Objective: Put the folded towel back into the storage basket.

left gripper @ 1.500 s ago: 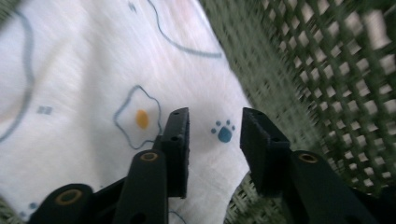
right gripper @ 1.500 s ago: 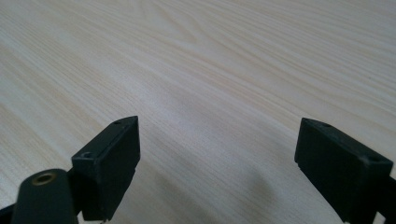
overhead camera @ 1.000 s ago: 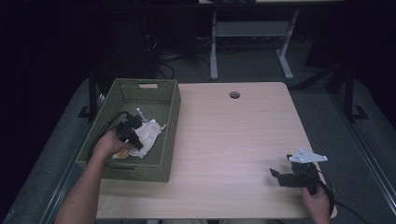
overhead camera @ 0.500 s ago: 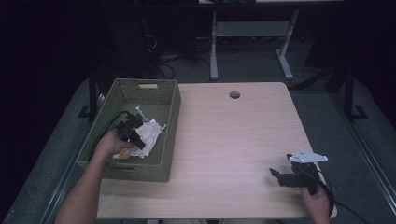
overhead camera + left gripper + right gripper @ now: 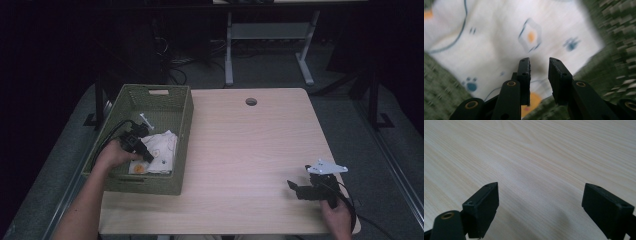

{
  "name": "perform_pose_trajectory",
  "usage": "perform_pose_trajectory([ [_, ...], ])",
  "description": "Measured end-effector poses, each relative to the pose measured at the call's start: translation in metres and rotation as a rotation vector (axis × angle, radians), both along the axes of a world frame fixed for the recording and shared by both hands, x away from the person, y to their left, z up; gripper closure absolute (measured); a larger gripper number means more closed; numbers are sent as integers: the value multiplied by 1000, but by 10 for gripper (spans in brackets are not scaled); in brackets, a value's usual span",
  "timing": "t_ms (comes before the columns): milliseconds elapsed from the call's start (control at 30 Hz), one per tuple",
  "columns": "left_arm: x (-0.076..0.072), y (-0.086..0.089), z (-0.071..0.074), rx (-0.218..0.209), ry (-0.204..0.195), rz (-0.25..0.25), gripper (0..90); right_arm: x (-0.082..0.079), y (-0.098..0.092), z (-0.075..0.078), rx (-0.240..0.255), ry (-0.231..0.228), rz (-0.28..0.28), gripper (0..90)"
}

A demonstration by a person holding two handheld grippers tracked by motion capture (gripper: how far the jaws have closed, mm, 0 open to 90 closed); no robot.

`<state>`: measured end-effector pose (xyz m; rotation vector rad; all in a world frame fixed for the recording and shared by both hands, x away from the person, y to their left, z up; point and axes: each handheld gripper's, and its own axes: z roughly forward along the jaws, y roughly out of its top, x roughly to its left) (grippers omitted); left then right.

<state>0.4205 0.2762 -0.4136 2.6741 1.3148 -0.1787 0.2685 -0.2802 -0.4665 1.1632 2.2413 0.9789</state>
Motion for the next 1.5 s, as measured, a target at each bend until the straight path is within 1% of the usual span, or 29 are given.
perform_pose_trajectory([
  [33, 0, -2, -5, 47, 11, -20, 720, 0, 0, 0, 1, 0, -1, 139],
  [67, -1, -4, -9, 72, 14, -34, 720, 0, 0, 0, 3, 1, -2, 139],
  [167, 0, -4, -5, 79, 4, -28, 727, 1, -1, -1, 0, 0, -6, 139],
  [200, 1, -3, -2, 88, -9, -30, 727, 1, -1, -1, 3, 2, -6, 139],
  [233, 1, -1, 1, 78, -27, -12, 727, 2, -1, -1, 1, 4, -4, 139],
  [267, 2, 2, 5, 56, -42, 5, 730, 2, -1, -1, 1, 4, -3, 139],
  [300, 2, 3, 7, 55, -50, 11, 743, 2, 0, -1, 1, 5, -3, 139],
  [333, 3, 4, 7, 68, -61, 22, 747, 2, 0, -1, 1, 5, -2, 139],
  [367, 3, 5, 4, 87, -52, 29, 750, 2, 0, -1, 1, 6, -4, 139],
  [400, 4, 5, -1, 124, -29, 14, 750, 2, -1, -1, 1, 5, -3, 139],
  [433, 4, 5, -6, 163, -20, 5, 748, 2, -1, -1, 1, 3, -7, 139],
  [467, 4, 5, -8, 167, -24, 2, 749, 2, -1, -1, 3, 2, -10, 139],
  [500, 5, 6, -7, 153, -28, 10, 751, 2, -2, 0, 3, -1, -10, 139],
  [533, 5, 7, -6, 158, -34, 21, 751, 2, -2, 0, 6, -2, -10, 139],
  [567, 6, 8, -5, 181, -39, 23, 753, 2, -2, 0, 9, -2, -10, 139],
  [600, 6, 9, -4, 190, -46, 28, 753, 2, -2, 0, 7, 1, -12, 139],
  [633, 6, 10, -3, 184, -52, 29, 751, 2, -2, -1, 6, 2, -11, 139],
  [700, 5, 12, 2, 155, -82, 42, 749, 2, -2, -1, 6, 3, -9, 139],
  [767, 3, 14, 8, 103, -102, 56, 738, 2, -1, -1, 4, 3, -9, 139],
  [833, 1, 16, 15, 65, -118, 61, 729, 3, -2, -1, 7, 2, -8, 139],
  [867, -1, 16, 18, 51, -137, 63, 723, 3, -2, -1, 9, 0, -9, 139],
  [1000, -7, 16, 25, 22, -165, 58, 707, 5, -3, -2, 13, 5, -14, 139],
  [1033, -9, 15, 27, 13, -162, 60, 703, 5, -3, -2, 14, 6, -14, 139],
  [1100, -11, 14, 29, 18, -174, 50, 686, 5, -3, -2, 13, 6, -12, 139],
  [1200, -15, 10, 31, 13, -181, 54, 661, 4, -4, -2, 15, 1, -15, 139],
  [1233, -14, 9, 31, 16, -181, 42, 660, 4, -4, -1, 17, 1, -15, 139],
  [1333, -11, 6, 24, 50, -163, 38, 682, 4, -4, -1, 9, -4, -10, 139],
  [1400, -8, 6, 17, 60, -134, 42, 682, 4, -4, -1, 14, -2, -11, 139],
  [1500, -3, 6, 8, 109, -113, 38, 671, 4, -5, -1, 17, -4, -14, 139],
])
